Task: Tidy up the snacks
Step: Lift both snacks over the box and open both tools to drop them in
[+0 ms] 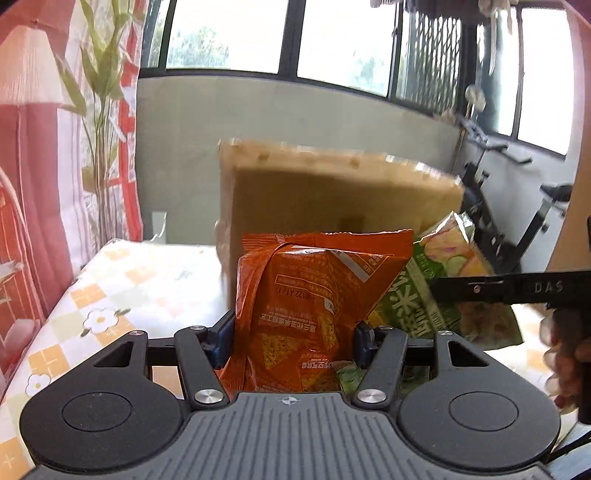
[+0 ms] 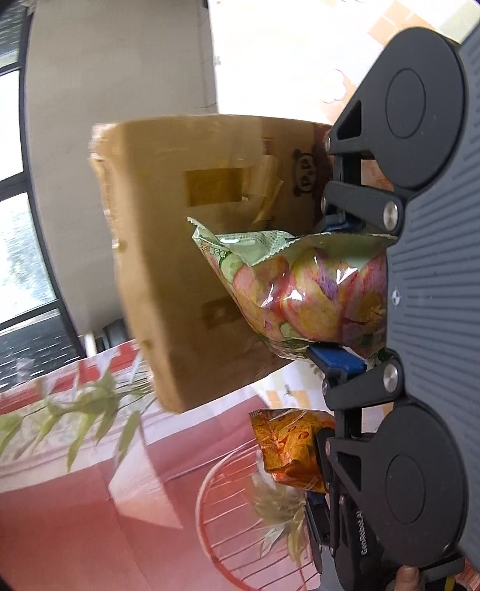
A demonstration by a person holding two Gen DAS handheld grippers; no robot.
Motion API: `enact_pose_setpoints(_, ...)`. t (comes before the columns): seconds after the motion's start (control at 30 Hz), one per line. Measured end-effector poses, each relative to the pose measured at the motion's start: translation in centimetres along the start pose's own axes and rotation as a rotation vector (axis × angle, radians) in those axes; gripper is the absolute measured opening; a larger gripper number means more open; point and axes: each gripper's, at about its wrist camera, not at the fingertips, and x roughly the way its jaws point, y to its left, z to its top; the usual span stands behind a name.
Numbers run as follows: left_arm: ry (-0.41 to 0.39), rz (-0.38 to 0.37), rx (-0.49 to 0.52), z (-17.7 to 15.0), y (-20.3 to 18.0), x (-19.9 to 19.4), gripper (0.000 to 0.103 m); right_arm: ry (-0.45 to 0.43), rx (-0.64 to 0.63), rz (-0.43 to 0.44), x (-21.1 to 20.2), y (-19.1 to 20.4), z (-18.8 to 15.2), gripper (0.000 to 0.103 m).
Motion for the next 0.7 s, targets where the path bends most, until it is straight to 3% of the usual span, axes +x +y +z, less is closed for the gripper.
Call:
enact_pose_setpoints(0.17,-0.089,-0.048,-0.036,2.6,-0.8,-1.2,0.062,-0.094,-0.003,0.009,-2.5,0.4,2.1,0.058)
enact_pose_setpoints(0.3,-0.188,-0.074,-0.008,5.1,-2.0,-3.0,0.062,-0.192,-0.010,0.023,-5.1,1.0,4.3,0.058)
enact_pose_setpoints(0.47,-0.287,-0.161,0.015,9.1,-2.9,-3.9,0.063,-0.307,-0.023,0.029,-7.3,1.1,8.0,0.058)
enact_pose_setpoints(0.7,-0.376,-0.235,0.030,14.7,-3.8,-0.4,0.063,-0.407,-0.125,-0.049,-6.1,0.9,14.2,0.058)
